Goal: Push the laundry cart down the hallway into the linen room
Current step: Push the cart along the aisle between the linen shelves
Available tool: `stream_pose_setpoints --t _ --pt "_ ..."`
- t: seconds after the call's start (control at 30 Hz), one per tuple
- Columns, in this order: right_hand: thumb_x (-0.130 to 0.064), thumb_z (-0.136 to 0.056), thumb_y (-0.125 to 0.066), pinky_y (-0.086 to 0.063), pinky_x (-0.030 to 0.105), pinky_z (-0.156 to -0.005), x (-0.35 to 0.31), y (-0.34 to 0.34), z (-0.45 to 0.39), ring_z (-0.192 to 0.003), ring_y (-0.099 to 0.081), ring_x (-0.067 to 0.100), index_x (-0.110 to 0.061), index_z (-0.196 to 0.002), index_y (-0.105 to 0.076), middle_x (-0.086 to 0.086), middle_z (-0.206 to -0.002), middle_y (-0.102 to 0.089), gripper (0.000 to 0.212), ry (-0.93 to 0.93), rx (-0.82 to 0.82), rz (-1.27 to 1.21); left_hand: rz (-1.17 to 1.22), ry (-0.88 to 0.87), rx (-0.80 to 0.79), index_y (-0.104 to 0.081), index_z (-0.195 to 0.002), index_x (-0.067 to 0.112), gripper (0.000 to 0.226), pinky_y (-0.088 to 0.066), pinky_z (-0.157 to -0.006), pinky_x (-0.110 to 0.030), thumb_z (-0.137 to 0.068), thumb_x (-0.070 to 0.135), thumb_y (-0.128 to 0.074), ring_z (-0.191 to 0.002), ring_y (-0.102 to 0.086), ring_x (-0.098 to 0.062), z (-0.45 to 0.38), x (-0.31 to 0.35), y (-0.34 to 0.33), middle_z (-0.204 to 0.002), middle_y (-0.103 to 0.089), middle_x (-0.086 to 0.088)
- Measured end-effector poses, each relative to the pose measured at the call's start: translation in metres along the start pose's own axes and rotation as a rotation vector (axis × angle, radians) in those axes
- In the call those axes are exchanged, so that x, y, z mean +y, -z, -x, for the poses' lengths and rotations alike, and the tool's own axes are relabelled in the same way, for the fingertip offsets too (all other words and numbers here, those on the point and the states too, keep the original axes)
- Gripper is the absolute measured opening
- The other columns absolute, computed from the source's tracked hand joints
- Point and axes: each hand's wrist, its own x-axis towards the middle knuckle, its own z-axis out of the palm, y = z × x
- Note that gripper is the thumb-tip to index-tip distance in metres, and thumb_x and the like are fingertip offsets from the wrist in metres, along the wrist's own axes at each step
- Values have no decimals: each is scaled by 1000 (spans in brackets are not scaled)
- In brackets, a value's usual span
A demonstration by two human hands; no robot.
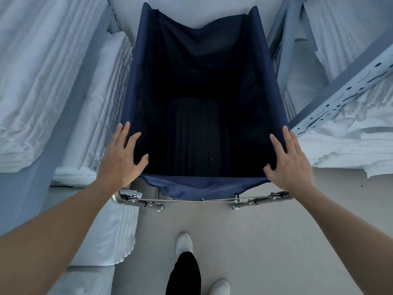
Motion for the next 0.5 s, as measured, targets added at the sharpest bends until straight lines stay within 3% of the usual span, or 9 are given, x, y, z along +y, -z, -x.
stream_pose_setpoints --t 0.5 --pt "-30 -82 -73 -49 55 -112 -12 -7 -27 -163 -16 35 -15 -161 -35 14 -177 -13 89 -1 12 1 9 23 -3 -37 -152 15 67 -28 -123 -49 -95 38 -62 -159 -4 -23 -31 -16 5 -171 -13 -8"
